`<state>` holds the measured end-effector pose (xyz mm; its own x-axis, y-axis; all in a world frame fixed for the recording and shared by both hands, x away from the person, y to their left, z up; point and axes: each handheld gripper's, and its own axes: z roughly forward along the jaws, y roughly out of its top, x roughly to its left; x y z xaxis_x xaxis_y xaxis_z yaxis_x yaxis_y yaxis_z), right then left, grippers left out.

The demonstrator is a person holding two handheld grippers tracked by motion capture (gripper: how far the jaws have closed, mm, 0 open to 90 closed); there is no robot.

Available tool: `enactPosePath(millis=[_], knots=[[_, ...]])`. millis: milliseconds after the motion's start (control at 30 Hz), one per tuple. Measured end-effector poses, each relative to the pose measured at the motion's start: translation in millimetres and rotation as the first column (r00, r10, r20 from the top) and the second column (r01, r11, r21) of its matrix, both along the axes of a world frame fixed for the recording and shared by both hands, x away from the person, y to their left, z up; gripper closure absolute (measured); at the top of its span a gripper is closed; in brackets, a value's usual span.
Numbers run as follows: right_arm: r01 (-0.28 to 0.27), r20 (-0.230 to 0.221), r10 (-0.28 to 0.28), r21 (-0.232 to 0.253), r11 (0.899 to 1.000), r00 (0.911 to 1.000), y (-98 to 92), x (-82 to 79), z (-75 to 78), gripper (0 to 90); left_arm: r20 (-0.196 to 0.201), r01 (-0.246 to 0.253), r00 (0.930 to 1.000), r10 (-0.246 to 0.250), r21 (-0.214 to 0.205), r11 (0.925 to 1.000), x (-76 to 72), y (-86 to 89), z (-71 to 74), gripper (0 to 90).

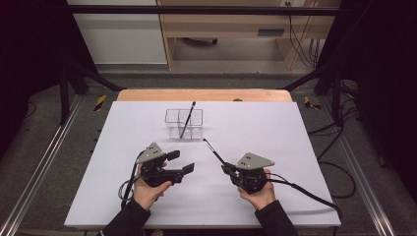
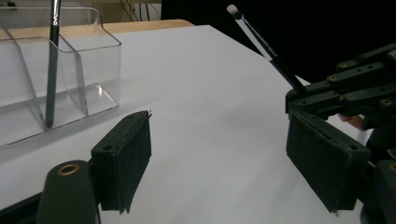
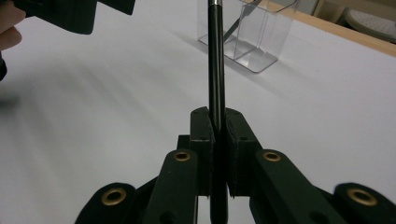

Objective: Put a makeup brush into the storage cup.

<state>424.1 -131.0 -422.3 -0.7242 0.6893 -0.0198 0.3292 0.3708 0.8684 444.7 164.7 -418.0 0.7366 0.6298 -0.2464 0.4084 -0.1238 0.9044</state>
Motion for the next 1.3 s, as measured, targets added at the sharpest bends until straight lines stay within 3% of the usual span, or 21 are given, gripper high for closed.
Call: enactPosePath(millis=[433, 700, 1300], knots=[[0.018, 0.034, -0.021, 0.068, 0.998, 0.9992, 1.4, -2.4, 1.4, 84.1, 0.003, 0.008, 1.0, -0.008, -0.107, 0.9942, 2.7, -12.6, 7.4, 21.1], [0.007, 0.027, -0.009, 0.09, 0.996, 0.9996, 3.2, -2.2, 0.1, 84.0, 0.003, 0.005, 1.0, -0.005, -0.179, 0.9839, 6.6, -23.4, 13.1, 21.2], [0.012, 0.036, -0.017, 0.122, 0.992, 0.9992, 3.6, -3.6, 1.1, 84.0, 0.0, 0.015, 0.9999, -0.016, -0.246, 0.9691, 12.2, -41.1, 13.5, 22.6]])
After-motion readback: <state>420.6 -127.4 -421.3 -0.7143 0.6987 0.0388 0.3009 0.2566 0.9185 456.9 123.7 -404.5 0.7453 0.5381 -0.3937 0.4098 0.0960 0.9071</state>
